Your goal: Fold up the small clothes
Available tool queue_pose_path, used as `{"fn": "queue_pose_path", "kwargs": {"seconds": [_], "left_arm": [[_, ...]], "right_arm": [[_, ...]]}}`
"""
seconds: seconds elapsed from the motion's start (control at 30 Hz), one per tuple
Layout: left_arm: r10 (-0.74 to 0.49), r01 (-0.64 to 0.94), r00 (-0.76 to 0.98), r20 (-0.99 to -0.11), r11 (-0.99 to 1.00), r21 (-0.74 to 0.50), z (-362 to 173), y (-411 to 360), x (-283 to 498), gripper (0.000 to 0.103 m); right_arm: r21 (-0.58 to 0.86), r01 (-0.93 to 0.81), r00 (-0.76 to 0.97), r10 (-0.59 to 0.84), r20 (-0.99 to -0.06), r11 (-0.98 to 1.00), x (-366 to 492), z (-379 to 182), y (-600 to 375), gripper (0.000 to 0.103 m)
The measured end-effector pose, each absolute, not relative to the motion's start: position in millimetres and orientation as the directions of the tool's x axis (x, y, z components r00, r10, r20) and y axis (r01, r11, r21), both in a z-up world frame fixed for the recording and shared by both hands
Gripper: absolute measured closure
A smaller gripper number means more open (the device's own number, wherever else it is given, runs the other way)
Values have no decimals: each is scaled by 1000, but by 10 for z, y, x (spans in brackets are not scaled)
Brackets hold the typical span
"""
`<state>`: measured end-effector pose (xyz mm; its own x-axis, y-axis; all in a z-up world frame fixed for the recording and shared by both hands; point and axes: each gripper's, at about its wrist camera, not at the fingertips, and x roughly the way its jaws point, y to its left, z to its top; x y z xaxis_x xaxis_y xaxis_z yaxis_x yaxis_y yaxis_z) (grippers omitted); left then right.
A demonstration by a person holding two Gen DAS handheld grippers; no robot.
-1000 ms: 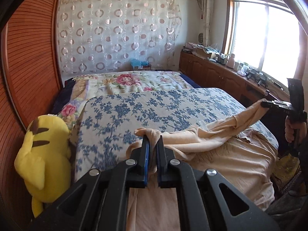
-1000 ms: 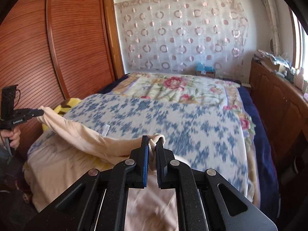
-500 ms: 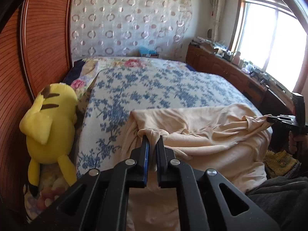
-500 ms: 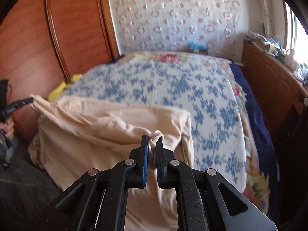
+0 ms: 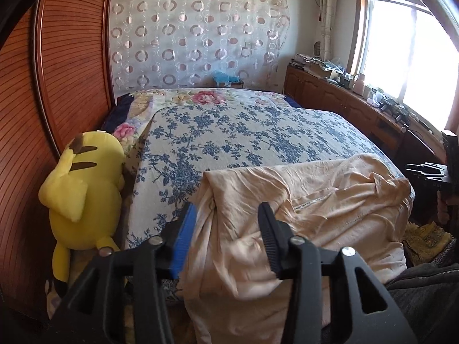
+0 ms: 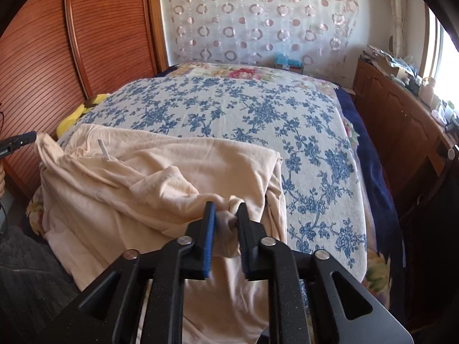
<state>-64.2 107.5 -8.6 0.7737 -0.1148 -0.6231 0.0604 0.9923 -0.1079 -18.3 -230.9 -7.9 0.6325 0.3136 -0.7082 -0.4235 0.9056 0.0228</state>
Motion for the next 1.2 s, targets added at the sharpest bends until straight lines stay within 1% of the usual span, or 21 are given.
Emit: {"fn": "queue_pose_path", "kwargs": {"seconds": [0.03,0.07,0.1,0.47,0.53,0.6,0.67,0.83,0.97,1.1,1.13,1.17,1.2], "left_arm": [[-111,59,773,-624,993,-104,-85,1080,-613,43],[-111,62,773,-625,993,-99,-87,1078,-577,43],[-112,67,769,-629,993,-94,-97,1075,-530,43],[-74,49,712,-698,997,-55,-364,1078,145,43],[-52,40,701,-711,999,-34,-419,1101,260,43],[-45,36,688,-724,999,-28,-482,1130,368,43],[-60,33,671,-739,998,-51,-543,1183,473,43],[-76,26,639,-766,997,-78,-669,1264,616,43],[-112,38,619,-778,993,-112,-765,1265,650,43],[-147,54,617,-773,988,-144,-812,1234,648,43],[-157,62,621,-768,986,-152,-812,1227,644,43],[-169,74,627,-760,985,-159,-815,1213,629,43],[-175,85,629,-757,984,-157,-815,1193,614,47]], "right_arm": [[14,-423,637,308,-707,906,-183,-70,-2297,55],[-8,-428,645,300,-703,904,-188,-55,-2280,49],[-37,-429,661,286,-693,902,-190,-44,-2262,45],[-29,-425,675,295,-676,905,219,-91,-2206,44],[-17,-426,667,301,-682,905,326,-138,-2197,40],[-12,-423,660,299,-690,906,415,-204,-2201,39],[-20,-404,648,271,-712,915,571,-314,-2221,39],[8,-378,598,250,-761,926,816,-535,-2315,39],[42,-375,572,267,-776,926,889,-618,-2340,39],[47,-382,564,273,-779,923,896,-623,-2314,38],[49,-385,560,276,-781,922,896,-624,-2303,38],[52,-392,557,281,-782,919,890,-620,-2289,41],[54,-402,553,290,-781,914,882,-618,-2268,48]]}}
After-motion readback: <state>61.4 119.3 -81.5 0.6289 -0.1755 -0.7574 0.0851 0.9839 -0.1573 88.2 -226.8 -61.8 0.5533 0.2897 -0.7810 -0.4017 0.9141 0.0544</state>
